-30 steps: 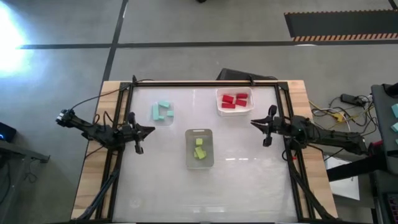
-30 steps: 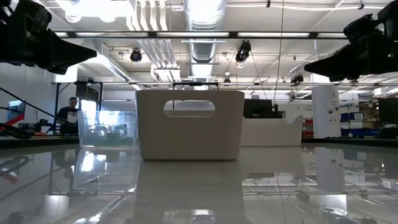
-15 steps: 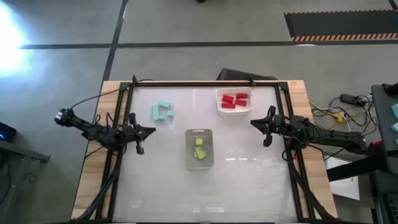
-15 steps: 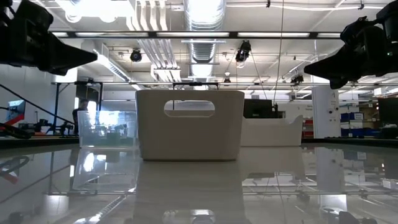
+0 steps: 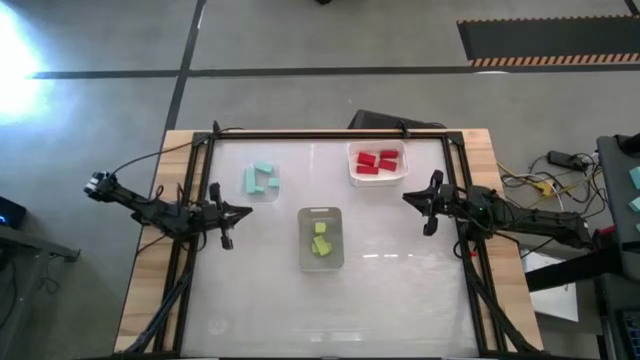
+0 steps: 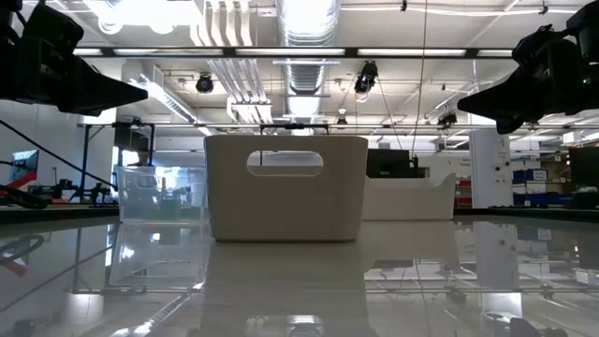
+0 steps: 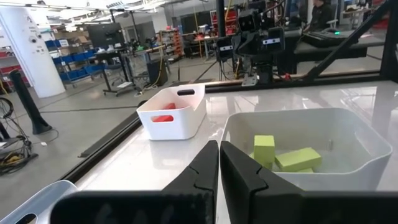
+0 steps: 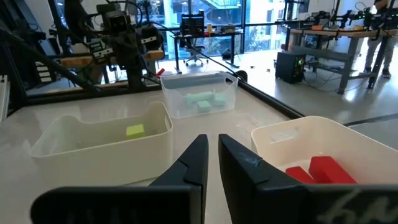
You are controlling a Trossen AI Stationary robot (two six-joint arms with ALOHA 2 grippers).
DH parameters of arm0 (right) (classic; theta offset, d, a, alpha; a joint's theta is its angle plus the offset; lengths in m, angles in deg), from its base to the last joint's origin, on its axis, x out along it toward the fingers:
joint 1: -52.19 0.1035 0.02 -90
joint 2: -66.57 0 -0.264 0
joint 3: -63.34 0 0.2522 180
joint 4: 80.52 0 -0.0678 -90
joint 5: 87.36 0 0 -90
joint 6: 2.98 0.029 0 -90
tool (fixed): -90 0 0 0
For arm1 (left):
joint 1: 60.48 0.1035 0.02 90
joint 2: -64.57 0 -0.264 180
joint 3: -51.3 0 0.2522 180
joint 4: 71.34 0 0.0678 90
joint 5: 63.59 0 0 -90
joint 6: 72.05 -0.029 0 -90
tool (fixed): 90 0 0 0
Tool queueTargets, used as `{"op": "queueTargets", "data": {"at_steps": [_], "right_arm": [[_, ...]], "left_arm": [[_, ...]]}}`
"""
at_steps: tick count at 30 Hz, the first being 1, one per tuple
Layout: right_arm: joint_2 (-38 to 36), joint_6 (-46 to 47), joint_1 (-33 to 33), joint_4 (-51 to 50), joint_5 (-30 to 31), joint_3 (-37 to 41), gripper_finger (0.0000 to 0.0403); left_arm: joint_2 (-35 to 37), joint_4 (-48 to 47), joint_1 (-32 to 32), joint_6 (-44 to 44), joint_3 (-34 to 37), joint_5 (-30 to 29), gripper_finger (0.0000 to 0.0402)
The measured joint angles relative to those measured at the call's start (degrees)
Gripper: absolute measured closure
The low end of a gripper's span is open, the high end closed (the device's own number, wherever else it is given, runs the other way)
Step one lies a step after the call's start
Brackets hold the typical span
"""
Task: Sort & place blocks by color
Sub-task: Return to home position
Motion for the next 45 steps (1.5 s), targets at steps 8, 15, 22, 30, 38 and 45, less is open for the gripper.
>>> {"op": "queueTargets", "data": {"at_steps": [8, 15, 22, 30, 38, 45], "right_arm": [[0.0, 0.0, 0.0, 0.0, 0.0, 0.0, 0.0374], [0.0, 0.0, 0.0, 0.0, 0.0, 0.0, 0.0374], [0.0, 0.0, 0.0, 0.0, 0.0, 0.0, 0.0374], [0.0, 0.0, 0.0, 0.0, 0.0, 0.0, 0.0374], [0.0, 0.0, 0.0, 0.0, 0.0, 0.0, 0.0374], [0.0, 0.0, 0.0, 0.0, 0.0, 0.0, 0.0374]], "left_arm": [[-1.7, 0.0, 0.0, 0.0, 0.0, 0.0, 0.0401], [-3.2, 0.0, 0.0, 0.0, 0.0, 0.0, 0.0401], [-4.5, 0.0, 0.0, 0.0, 0.0, 0.0, 0.0401], [-5.9, 0.0, 0.0, 0.0, 0.0, 0.0, 0.0401], [-7.6, 0.0, 0.0, 0.0, 0.0, 0.0, 0.0401], [-8.9, 0.0, 0.0, 0.0, 0.0, 0.0, 0.0401]]}}
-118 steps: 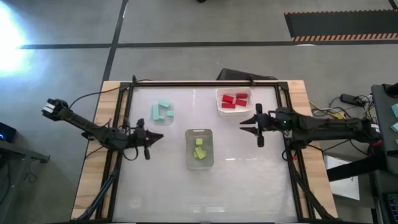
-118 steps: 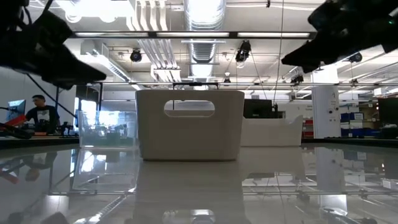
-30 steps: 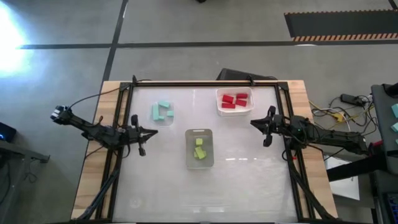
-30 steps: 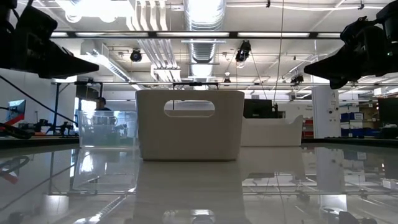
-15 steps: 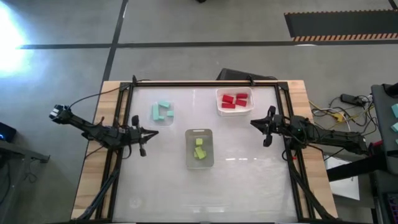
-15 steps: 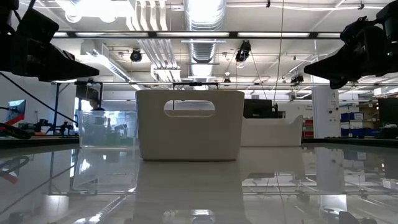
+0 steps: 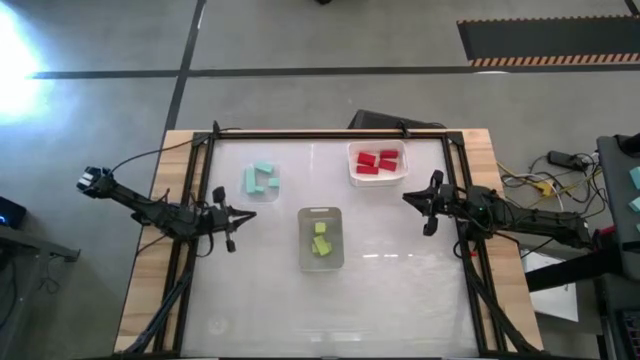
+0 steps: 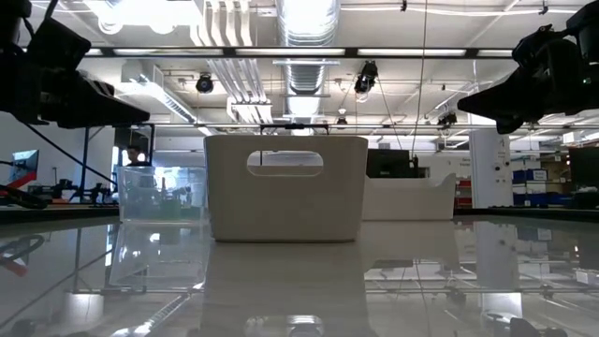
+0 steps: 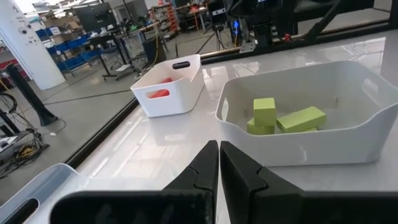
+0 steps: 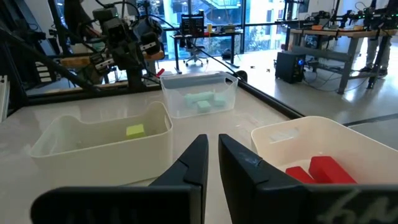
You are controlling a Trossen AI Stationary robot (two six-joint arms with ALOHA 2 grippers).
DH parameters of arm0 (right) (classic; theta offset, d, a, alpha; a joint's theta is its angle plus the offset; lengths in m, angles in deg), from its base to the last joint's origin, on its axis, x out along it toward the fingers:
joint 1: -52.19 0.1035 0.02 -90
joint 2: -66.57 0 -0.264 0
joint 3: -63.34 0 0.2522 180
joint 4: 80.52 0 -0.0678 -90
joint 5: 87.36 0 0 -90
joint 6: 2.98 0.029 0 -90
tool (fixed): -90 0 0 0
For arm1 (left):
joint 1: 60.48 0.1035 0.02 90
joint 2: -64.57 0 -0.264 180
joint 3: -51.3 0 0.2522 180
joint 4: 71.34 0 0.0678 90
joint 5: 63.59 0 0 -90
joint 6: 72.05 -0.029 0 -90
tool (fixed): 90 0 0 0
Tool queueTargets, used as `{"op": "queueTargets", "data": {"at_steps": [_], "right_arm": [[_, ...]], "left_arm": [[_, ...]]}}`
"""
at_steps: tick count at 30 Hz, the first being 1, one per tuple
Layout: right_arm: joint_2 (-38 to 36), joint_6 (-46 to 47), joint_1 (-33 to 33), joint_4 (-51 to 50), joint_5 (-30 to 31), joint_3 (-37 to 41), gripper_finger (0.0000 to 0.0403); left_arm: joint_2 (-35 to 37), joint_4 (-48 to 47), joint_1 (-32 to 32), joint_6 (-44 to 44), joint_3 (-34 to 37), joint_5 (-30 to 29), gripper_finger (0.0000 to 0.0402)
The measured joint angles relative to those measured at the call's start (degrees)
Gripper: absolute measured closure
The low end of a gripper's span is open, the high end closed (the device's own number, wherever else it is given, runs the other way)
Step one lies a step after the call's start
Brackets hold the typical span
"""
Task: Sort & place blocks by color
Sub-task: Return to home position
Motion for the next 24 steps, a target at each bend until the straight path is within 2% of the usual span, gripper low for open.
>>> {"op": "queueTargets", "data": {"at_steps": [24], "right_arm": [[0.0, 0.0, 0.0, 0.0, 0.0, 0.0, 0.0374]], "left_arm": [[-2.4, 0.0, 0.0, 0.0, 0.0, 0.0, 0.0401]]}}
